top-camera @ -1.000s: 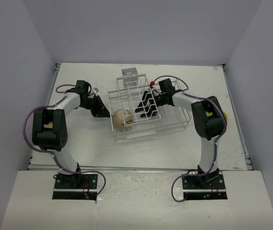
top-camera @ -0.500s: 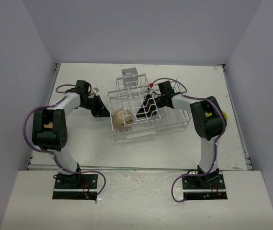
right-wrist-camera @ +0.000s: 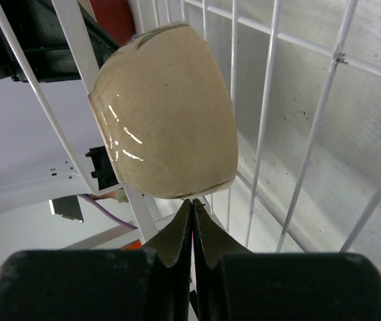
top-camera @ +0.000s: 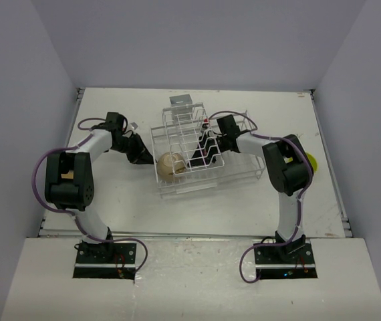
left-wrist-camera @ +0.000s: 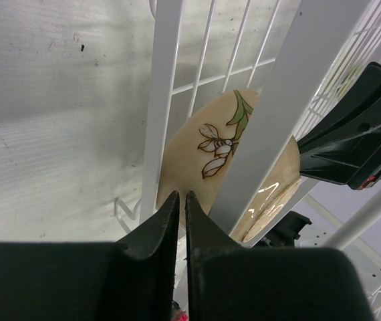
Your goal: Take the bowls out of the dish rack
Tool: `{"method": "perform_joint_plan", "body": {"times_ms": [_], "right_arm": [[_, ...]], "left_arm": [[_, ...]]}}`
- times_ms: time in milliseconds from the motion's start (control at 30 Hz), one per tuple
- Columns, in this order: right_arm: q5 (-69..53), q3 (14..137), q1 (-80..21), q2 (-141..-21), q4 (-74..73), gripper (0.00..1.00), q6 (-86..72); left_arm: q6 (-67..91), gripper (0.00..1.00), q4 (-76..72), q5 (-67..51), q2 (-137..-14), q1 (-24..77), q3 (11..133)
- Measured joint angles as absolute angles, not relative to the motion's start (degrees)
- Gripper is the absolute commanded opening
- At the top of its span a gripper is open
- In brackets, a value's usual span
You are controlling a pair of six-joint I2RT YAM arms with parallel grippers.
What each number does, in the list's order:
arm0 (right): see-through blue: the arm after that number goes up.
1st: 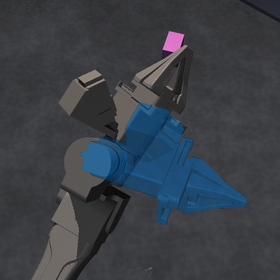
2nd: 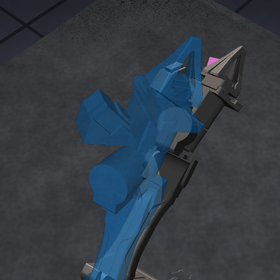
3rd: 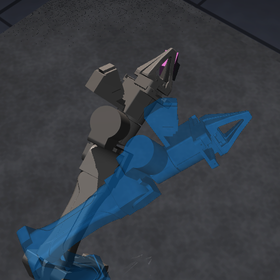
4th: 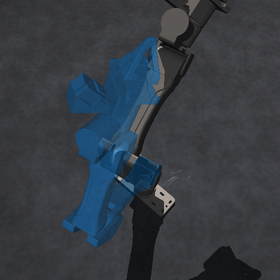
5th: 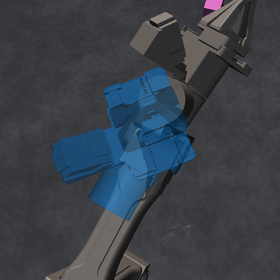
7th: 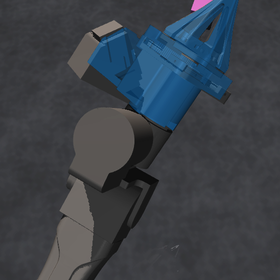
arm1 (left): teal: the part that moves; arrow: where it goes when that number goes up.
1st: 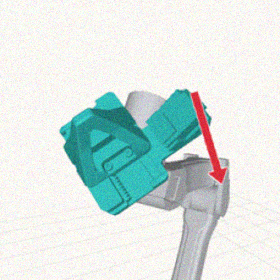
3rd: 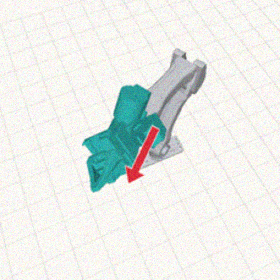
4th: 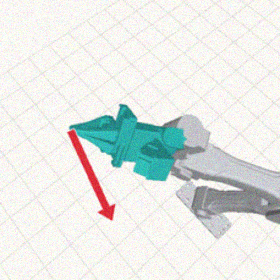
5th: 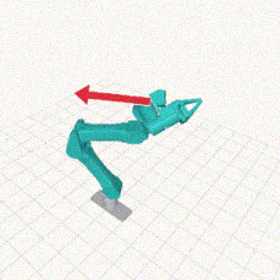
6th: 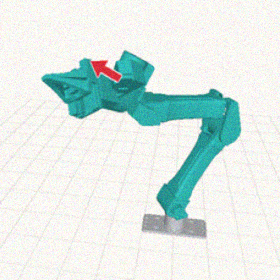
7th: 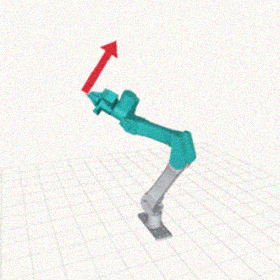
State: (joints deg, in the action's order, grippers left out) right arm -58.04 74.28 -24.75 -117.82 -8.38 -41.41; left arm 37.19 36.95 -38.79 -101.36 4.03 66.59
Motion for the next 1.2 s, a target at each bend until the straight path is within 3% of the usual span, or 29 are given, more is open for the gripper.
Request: {"method": "perform_joint_plan", "body": {"times_ms": [100, 200, 667, 967, 1200], "right_arm": [[-57.84, 74.28, -24.75, -118.43, -8.82, 0.0, -41.39], [-57.19, 74.3, -24.75, -118.93, -9.82, 0.0, -41.28], [-54.39, 74.35, -25.34, -119.42, -12.64, 0.01, -39.97], [-54.7, 74.35, -25.45, -119.39, -12.29, 0.37, -39.64], [-55.51, 74.24, -25.52, -118.54, -10.96, 0.52, -39.92]], "left_arm": [[36.99, 0.23, 36.86, -38.33, -101.34, 4.03, 66.24], [36.91, 0.25, 36.91, -37.95, -101.23, 4.03, 65.98], [36.82, 0.2, 36.42, -37.67, -99.98, 4.1, 65.73], [36.75, 0.24, 36.45, -37.47, -99.94, 4.1, 65.71], [36.73, 0.24, 36.45, -37.52, -99.94, 4.1, 65.69]]}}
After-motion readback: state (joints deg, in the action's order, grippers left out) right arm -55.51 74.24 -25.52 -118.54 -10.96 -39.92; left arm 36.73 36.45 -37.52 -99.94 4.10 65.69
